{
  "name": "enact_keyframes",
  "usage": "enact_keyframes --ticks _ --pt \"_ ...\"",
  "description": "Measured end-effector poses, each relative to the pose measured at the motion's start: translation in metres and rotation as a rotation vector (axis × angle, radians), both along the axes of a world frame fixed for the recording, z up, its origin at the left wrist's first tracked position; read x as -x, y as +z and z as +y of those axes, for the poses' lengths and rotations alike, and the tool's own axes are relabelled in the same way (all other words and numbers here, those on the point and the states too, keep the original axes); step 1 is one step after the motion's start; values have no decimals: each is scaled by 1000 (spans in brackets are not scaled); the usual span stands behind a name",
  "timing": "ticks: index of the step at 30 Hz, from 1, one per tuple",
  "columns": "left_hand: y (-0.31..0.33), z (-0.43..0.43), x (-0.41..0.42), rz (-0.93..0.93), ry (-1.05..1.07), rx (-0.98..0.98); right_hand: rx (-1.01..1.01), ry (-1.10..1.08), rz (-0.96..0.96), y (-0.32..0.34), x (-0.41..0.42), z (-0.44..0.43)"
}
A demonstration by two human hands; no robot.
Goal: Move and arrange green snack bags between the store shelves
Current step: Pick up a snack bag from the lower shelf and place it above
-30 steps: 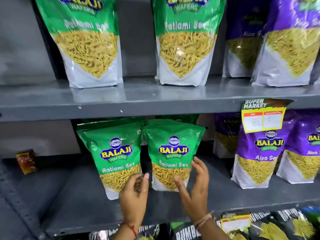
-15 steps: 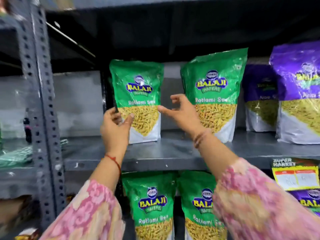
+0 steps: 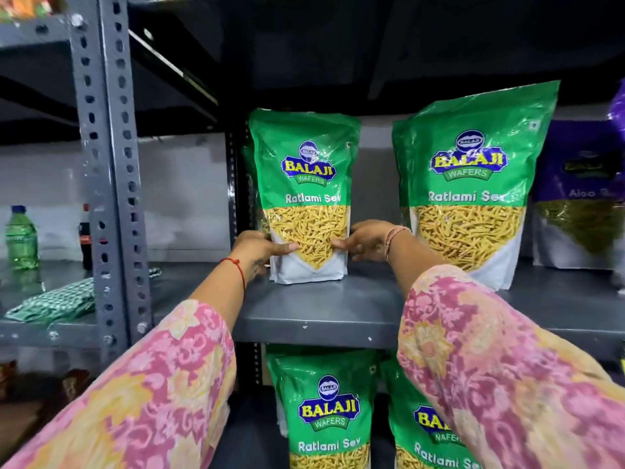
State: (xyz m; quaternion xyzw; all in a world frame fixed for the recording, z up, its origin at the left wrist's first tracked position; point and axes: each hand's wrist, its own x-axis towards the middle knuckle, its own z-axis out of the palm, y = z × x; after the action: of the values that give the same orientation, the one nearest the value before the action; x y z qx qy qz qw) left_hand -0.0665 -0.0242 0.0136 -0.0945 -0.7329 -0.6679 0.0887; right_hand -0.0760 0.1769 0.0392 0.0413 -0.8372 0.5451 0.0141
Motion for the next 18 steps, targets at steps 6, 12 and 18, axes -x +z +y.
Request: enact_keyframes --ticks 6,12,18 --pt "-1 -3 0 -10 8 -44 -10 -52 120 3 -11 -8" --pt "7 -39 -16 101 -93 -21 149 19 346 0 -46 -27" --pt "6 -67 -38 133 -142 -39 93 -65 559 -16 -74 -56"
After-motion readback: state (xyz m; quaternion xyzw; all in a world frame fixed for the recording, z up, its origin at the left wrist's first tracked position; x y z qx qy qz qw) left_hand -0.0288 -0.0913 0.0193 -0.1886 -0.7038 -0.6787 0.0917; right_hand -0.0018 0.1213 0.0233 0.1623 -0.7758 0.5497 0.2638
